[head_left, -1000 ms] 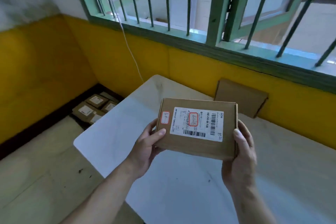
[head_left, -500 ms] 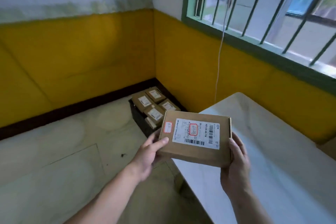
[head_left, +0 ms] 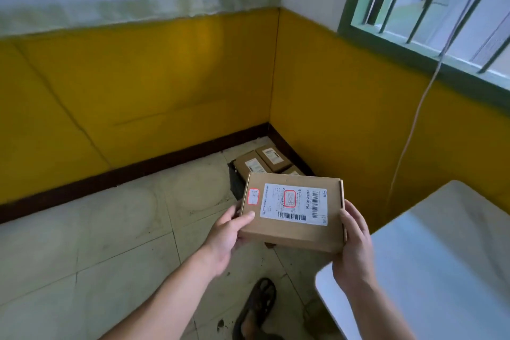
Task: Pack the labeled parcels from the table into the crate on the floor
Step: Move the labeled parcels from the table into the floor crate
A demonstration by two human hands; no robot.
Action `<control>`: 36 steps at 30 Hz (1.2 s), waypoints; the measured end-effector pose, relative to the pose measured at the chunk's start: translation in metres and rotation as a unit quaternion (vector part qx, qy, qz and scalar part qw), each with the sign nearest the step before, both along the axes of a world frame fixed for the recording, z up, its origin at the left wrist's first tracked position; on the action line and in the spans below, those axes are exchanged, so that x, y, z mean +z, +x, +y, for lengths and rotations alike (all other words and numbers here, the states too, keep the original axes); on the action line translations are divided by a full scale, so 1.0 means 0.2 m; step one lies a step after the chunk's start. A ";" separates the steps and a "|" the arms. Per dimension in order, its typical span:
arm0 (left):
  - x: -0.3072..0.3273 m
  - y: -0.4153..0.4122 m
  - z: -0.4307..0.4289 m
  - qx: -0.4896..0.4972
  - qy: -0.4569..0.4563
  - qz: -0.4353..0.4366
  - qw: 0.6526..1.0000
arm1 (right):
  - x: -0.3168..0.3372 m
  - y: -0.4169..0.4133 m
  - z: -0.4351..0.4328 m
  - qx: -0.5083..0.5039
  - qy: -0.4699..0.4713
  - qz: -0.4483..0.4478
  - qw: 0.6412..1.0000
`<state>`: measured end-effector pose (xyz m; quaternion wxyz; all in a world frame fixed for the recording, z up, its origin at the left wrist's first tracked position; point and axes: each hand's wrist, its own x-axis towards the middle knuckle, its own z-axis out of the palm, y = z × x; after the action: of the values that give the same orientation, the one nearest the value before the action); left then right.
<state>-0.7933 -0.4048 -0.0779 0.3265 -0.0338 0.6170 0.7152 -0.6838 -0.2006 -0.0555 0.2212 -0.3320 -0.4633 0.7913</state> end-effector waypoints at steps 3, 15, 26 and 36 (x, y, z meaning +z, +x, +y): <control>-0.05 -0.33 0.06 -0.010 -0.023 0.005 1.000 | -0.10 -0.31 0.06 -0.015 0.000 -0.029 0.999; -0.19 -1.57 0.41 -0.098 -0.098 -0.026 0.990 | -0.24 -1.37 0.32 -0.084 -0.070 -0.106 0.988; -0.59 -2.46 0.73 -0.260 -0.149 -0.056 0.952 | -0.54 -2.10 0.35 -0.263 -0.106 -0.230 0.931; -0.95 -2.73 0.98 -0.405 -0.234 -0.052 0.882 | -0.89 -2.30 0.38 -0.347 -0.128 -0.322 0.871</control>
<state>-1.3393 -0.2079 -0.2674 0.6021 0.1070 0.7083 0.3527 -1.1440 -0.1249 -0.2341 0.2760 -0.7332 -0.2580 0.5654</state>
